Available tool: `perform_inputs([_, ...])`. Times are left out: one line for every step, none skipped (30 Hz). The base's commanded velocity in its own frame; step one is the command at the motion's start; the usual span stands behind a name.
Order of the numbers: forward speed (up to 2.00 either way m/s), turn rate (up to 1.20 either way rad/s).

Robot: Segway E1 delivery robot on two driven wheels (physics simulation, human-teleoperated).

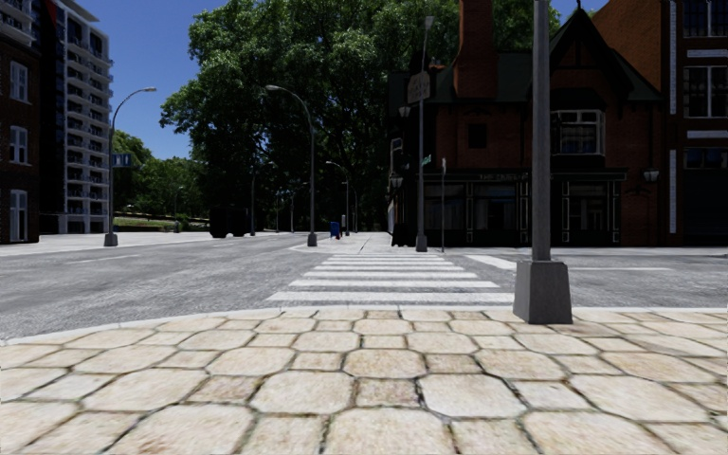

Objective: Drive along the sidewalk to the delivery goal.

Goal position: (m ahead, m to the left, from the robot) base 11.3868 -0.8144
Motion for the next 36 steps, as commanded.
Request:
perform_inputs([2.00, 0.00])
perform_inputs([2.00, 0.00])
perform_inputs([2.00, 0.00])
perform_inputs([2.00, 0.00])
perform_inputs([2.00, 0.00])
perform_inputs([2.00, 0.00])
perform_inputs([2.00, 0.00])
perform_inputs([2.00, 0.00])
perform_inputs([2.00, 0.00])
perform_inputs([2.00, 0.00])
perform_inputs([2.00, 0.00])
perform_inputs([2.00, 0.00])
perform_inputs([2.00, 0.00])
perform_inputs([2.00, 0.00])
perform_inputs([2.00, 0.00])
perform_inputs([2.00, 0.00])
perform_inputs([2.00, 0.00])
perform_inputs([2.00, 0.00])
perform_inputs([2.00, 0.00])
perform_inputs([2.00, 0.00])
perform_inputs([2.00, 0.00])
perform_inputs([2.00, 0.00])
perform_inputs([2.00, 0.00])
perform_inputs([2.00, 0.00])
perform_inputs([2.00, 0.00])
perform_inputs([2.00, 0.00])
perform_inputs([2.00, 0.00])
perform_inputs([2.00, 0.00])
perform_inputs([2.00, 0.00])
perform_inputs([2.00, 0.00])
perform_inputs([2.00, 0.00])
perform_inputs([2.00, 0.00])
perform_inputs([2.00, 0.00])
perform_inputs([2.00, 0.00])
perform_inputs([2.00, 0.00])
perform_inputs([2.00, 0.00])
